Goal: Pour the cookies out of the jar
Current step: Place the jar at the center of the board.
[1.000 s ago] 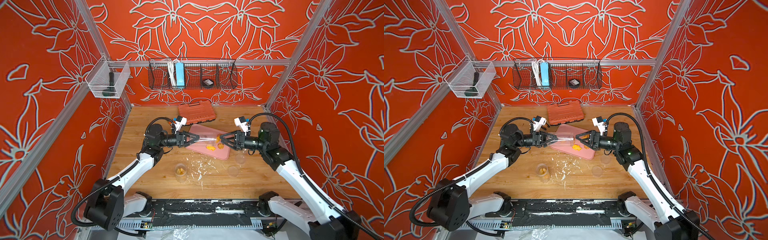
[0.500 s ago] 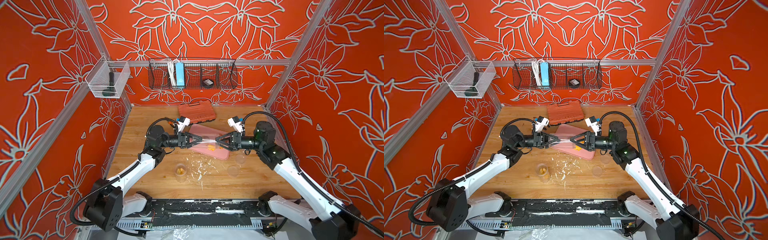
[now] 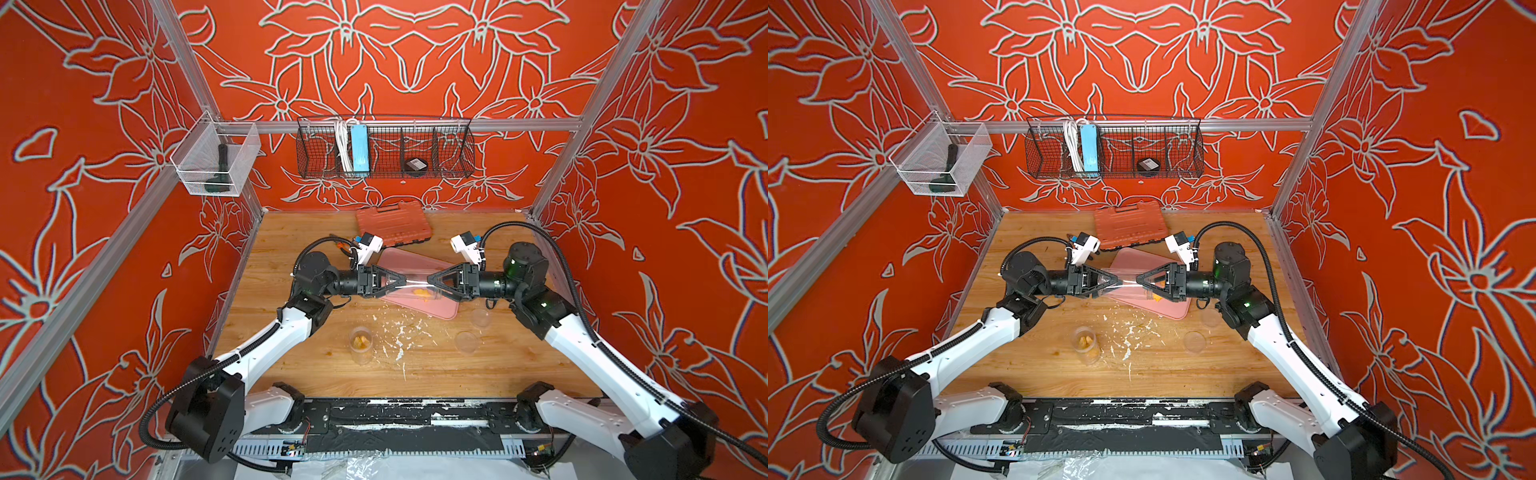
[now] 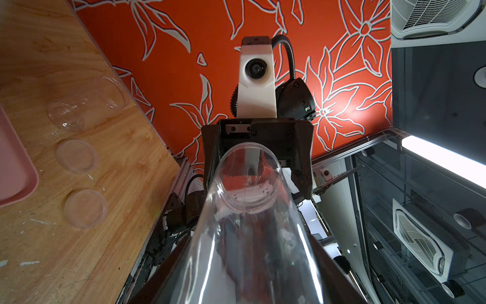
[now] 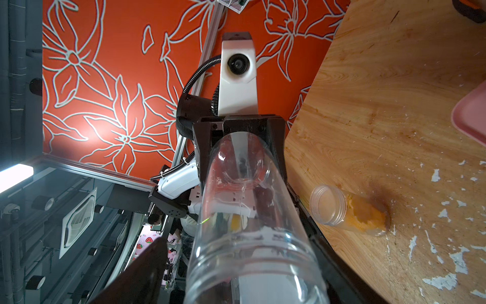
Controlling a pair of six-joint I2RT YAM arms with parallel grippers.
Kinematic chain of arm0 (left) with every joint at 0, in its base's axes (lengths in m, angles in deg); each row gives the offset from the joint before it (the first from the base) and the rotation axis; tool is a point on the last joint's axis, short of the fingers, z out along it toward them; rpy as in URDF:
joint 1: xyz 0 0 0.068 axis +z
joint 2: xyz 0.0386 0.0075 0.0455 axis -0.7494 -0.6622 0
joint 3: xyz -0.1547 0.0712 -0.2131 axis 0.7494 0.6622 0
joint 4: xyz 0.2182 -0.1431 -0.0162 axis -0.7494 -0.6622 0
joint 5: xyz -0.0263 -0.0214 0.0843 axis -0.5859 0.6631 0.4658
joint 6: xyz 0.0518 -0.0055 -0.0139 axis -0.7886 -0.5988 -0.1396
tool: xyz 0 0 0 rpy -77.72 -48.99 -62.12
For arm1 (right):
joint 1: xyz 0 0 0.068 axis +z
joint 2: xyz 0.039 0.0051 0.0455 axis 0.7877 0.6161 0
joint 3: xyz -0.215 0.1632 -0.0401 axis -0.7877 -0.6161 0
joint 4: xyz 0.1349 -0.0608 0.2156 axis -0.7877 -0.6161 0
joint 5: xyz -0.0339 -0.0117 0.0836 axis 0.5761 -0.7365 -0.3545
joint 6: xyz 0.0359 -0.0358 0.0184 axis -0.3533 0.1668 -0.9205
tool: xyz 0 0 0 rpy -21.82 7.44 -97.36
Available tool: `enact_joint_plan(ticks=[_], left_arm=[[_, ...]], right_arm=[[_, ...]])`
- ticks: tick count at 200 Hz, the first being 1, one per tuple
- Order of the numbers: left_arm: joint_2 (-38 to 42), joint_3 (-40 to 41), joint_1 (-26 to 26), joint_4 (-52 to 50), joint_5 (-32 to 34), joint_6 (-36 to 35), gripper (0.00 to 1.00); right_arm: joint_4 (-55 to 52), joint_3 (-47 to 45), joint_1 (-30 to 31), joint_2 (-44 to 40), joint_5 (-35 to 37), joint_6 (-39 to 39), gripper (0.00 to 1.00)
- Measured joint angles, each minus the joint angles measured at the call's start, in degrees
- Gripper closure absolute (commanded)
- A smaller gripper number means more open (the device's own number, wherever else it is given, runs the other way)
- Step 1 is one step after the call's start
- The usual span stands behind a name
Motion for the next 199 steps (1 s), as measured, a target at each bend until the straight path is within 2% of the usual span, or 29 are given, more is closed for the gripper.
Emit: enact_joint_plan(ticks=[126,160,199], left_arm=[[0.0,0.0,-0.2,1.3,0.0,0.3,0.35],[0.0,0.0,-0.2,0.7,0.0,0.1,0.29],[0.0,0.0,-0.2,-0.3,0.0,-0.4,0.17]], right_arm=[[0.4,-0.1,0.0,0.5,0.1,-1.7,0.37],[0.1,-0.1,0.0,0.5,0.3,-1.6,0.39],[0.0,-0.2,0.0,0.5,0.5,-1.6,0.41]])
